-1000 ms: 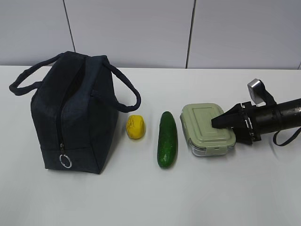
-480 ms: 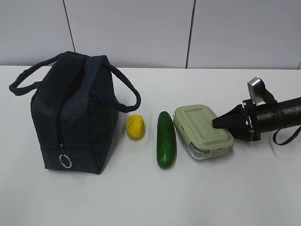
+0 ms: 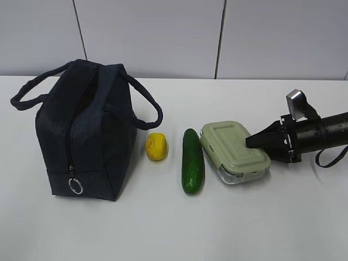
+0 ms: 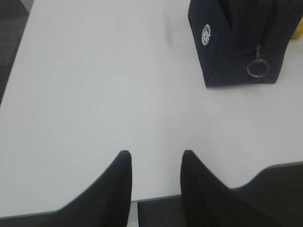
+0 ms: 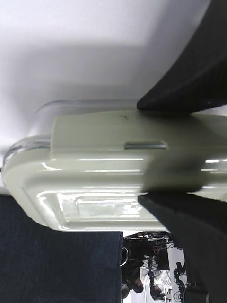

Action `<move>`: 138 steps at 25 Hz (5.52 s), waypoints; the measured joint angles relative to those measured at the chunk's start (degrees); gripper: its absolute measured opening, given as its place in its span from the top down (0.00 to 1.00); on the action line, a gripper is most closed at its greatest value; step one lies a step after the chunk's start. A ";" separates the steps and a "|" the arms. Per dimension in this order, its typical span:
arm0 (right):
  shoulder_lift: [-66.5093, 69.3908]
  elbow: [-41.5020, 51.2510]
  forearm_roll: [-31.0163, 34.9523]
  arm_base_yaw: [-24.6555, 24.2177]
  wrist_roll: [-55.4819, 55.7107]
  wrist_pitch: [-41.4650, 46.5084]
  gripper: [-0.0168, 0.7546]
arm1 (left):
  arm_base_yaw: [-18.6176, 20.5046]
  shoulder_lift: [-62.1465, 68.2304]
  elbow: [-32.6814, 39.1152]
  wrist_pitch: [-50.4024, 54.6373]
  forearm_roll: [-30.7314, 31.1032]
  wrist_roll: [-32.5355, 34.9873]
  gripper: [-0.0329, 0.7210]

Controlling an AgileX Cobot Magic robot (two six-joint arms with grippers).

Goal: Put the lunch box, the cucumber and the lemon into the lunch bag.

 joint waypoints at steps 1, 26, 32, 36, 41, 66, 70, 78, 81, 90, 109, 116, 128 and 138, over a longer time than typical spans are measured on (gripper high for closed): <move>0.00 0.00 0.08 0.00 0.00 0.00 0.49 | 0.00 2.35 -0.69 0.13 -0.44 0.00 0.64; 0.00 0.00 0.36 0.00 0.00 0.25 0.49 | 0.00 90.76 -55.09 2.67 -24.76 13.53 0.64; 0.00 0.00 0.36 0.00 0.00 0.25 0.49 | 0.00 104.44 -70.15 5.58 -25.13 13.69 0.63; 0.00 0.00 0.36 0.00 0.00 0.28 0.49 | 0.00 107.53 -72.92 5.58 -25.13 13.72 0.61; 0.00 0.00 0.36 0.00 0.00 0.28 0.50 | -0.24 107.62 -72.99 5.80 -25.13 13.81 0.55; 0.00 0.00 0.49 0.00 0.25 0.18 0.50 | -5.75 98.80 -57.88 6.28 -15.80 11.50 0.54; 0.00 0.00 0.49 0.00 0.37 0.18 0.50 | -5.75 98.80 -57.49 6.19 -15.80 11.38 0.54; 0.00 0.00 0.49 0.00 0.37 0.18 0.50 | -5.75 100.00 -57.49 5.75 -15.80 11.38 0.60; 0.00 0.00 0.49 0.00 0.37 0.18 0.50 | -5.75 100.32 -57.49 5.52 -15.80 11.38 0.74; 0.00 0.00 0.49 0.00 0.37 0.18 0.50 | -5.75 100.32 -57.49 5.43 -12.76 10.94 0.94; 0.00 0.00 0.53 0.00 0.70 0.18 0.50 | -18.36 103.29 -68.96 6.93 2.83 2.29 0.95; 0.00 0.00 0.53 0.00 0.89 0.28 0.50 | -18.76 104.86 -68.96 6.83 2.78 1.56 0.95; -2.12 0.00 -0.03 0.11 1.63 -2.35 0.50 | -18.76 104.86 -68.96 6.83 2.78 1.52 0.95; -4.12 0.00 -0.93 0.21 3.22 -5.64 0.53 | -18.76 104.86 -68.96 6.83 2.92 1.43 0.95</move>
